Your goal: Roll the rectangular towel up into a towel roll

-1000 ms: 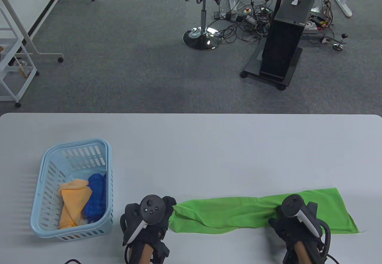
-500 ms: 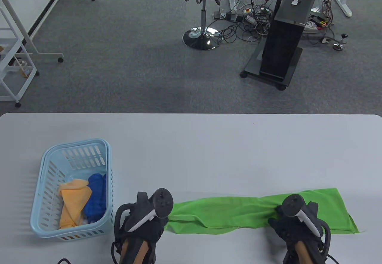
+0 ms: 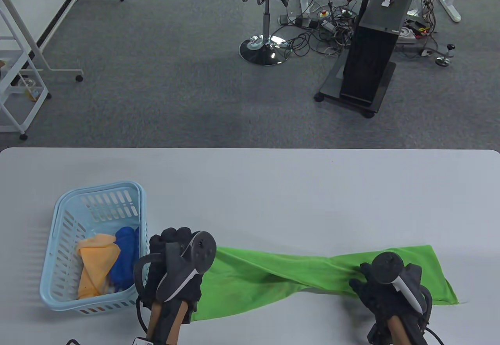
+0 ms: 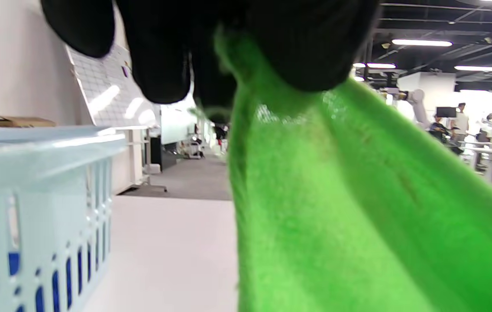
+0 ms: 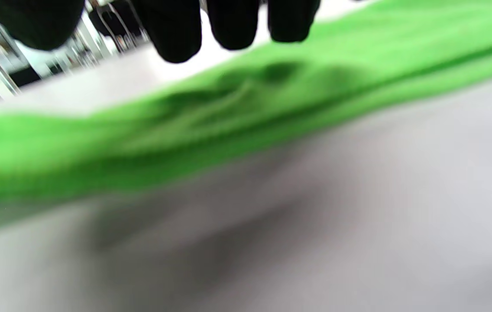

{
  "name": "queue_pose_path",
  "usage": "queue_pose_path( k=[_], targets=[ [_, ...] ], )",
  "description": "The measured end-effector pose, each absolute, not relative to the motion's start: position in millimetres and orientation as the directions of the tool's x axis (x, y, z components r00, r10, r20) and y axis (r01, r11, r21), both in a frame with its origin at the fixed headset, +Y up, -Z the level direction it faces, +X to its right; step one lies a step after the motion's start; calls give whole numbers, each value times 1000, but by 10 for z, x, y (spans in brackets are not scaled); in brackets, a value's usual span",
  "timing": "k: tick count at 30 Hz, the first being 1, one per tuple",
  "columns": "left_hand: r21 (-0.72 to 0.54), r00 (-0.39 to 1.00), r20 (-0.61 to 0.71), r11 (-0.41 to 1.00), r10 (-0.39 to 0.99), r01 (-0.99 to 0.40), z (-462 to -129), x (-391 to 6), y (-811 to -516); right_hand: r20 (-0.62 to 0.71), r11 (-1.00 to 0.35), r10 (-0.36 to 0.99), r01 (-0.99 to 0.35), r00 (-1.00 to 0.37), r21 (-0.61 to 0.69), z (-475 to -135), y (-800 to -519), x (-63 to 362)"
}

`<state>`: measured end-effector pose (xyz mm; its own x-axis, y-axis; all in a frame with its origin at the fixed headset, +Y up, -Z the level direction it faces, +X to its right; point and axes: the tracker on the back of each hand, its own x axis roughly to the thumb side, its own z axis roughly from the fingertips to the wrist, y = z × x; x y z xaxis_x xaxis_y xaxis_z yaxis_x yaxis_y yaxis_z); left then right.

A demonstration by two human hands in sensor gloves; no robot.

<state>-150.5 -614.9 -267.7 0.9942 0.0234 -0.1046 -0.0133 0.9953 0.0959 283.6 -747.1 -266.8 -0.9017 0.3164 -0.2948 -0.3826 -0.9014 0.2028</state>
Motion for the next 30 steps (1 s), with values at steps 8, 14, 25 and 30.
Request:
queue_pose_path(
  k=[8,14,25,30],
  targets=[
    [238,983,-56,959,173,-155,-2574,-1491,-6396,-253,-936,308,-340,-917,94,-2644,-7350,2880],
    [213,978,-37,958,203,-191,-2530,-1466,-6846,-175,-941,100,-150,-980,305,-2649,-7513,2832],
    [219,964,-10,941,267,-259,-2440,-1529,-6912,-112,-975,-25,0,-993,224,-2659,-7599,2451],
    [231,960,-3,934,281,-272,-2425,-1539,-6903,-101,-915,223,-244,-970,321,-2718,-7455,2227]
  ],
)
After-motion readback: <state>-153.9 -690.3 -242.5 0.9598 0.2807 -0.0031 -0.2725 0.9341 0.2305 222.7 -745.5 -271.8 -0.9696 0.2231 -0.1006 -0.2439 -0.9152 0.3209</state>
